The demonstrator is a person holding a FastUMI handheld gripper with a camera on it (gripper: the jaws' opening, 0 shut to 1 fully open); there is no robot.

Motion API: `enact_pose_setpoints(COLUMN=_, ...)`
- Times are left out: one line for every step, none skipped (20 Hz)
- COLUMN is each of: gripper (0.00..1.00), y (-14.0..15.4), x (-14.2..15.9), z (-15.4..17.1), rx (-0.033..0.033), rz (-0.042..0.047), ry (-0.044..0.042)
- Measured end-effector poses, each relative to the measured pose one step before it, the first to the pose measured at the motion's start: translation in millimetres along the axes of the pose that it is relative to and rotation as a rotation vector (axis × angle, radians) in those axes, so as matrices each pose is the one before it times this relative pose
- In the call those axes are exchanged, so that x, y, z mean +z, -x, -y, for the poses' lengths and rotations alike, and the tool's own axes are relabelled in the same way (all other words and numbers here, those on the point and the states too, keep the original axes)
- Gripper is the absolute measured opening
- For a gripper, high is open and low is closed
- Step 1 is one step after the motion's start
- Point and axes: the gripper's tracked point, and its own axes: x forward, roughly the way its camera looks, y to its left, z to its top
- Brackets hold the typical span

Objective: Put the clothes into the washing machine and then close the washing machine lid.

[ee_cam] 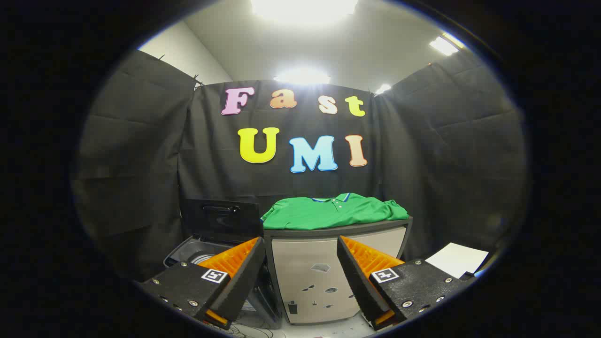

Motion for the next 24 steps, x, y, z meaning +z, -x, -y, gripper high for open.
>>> enact_pose_setpoints(gripper=0.96, y=-0.29, x=-1.43, z=1.26, rx=-0.00272, rz=-0.00233, ry=0.00013)
enact_pose_setpoints(gripper=0.96, y=-0.53, x=-0.41, z=1.62, rx=-0.00429, rz=-0.00169, ry=0.00006)
enact_pose_setpoints(gripper=0.95, y=-0.92, x=-1.05, z=1.20, rx=-0.00290, rz=-0.00212, ry=-0.00167)
enact_pose_setpoints(gripper=0.95, y=-0.22, x=-0.64, z=0.79, rx=-0.00222, rz=-0.00063, ry=-0.00362)
enact_pose_setpoints(gripper=0.96, y=-0.87, x=-0.81, z=0.64, rx=-0.00188, rz=-0.00259, ry=-0.00335)
enact_pose_setpoints(gripper=0.96, y=0.47, x=-0.14, z=-0.46, rx=0.00069, rz=-0.00143, ry=-0.00219)
enact_pose_setpoints(gripper=0.95, y=-0.33, x=-0.65, z=0.42, rx=-0.00085, rz=-0.00013, ry=-0.00068)
enact_pose_setpoints(gripper=0.95, y=-0.08, x=0.21, z=-0.31, rx=0.00107, rz=-0.00092, ry=-0.00069)
enact_pose_setpoints(gripper=0.95, y=-0.06, x=-0.27, z=-0.72, rx=0.00315, rz=0.00025, ry=-0.00140)
enact_pose_setpoints(gripper=0.95, y=0.20, x=0.73, z=-0.75, rx=0.00206, rz=0.00136, ry=-0.00073)
enact_pose_setpoints(gripper=0.95, y=0.25, x=0.14, z=-0.63, rx=0.00140, rz=0.00032, ry=0.00010)
enact_pose_setpoints(gripper=0.95, y=1.05, x=0.65, z=-0.88, rx=0.00282, rz=0.00195, ry=-0.00010)
enact_pose_setpoints(gripper=0.95, y=0.45, x=0.29, z=0.70, rx=0.00001, rz=0.00067, ry=0.00078)
enact_pose_setpoints(gripper=0.96, y=0.35, x=0.49, z=-0.23, rx=0.00096, rz=-0.00047, ry=-0.00040)
enact_pose_setpoints(gripper=0.96, y=1.43, x=0.09, z=0.15, rx=0.00090, rz=0.00035, ry=-0.00188)
enact_pose_setpoints(gripper=0.96, y=0.82, x=0.85, z=0.42, rx=0.00014, rz=0.00027, ry=-0.00076)
enact_pose_setpoints(gripper=0.96, y=0.71, x=0.64, z=0.68, rx=0.00002, rz=0.00103, ry=0.00004)
enact_pose_setpoints(gripper=0.96, y=1.12, x=1.68, z=0.48, rx=-0.00025, rz=0.00099, ry=0.00006)
enact_pose_setpoints(gripper=0.95, y=1.75, x=0.50, z=1.23, rx=-0.00063, rz=0.00206, ry=0.00018)
enact_pose_setpoints(gripper=0.95, y=0.99, x=2.42, z=1.18, rx=0.00012, rz=0.00185, ry=-0.00022)
enact_pose_setpoints(gripper=0.95, y=0.96, x=1.61, z=0.14, rx=0.00178, rz=0.00185, ry=-0.00010)
enact_pose_setpoints(gripper=0.96, y=0.65, x=2.36, z=1.15, rx=0.00007, rz=0.00239, ry=0.00209)
enact_pose_setpoints(gripper=0.96, y=1.17, x=3.09, z=1.38, rx=-0.00032, rz=0.00434, ry=0.00220)
enact_pose_setpoints(gripper=0.95, y=-0.24, x=4.27, z=1.23, rx=0.00162, rz=0.00284, ry=0.00307)
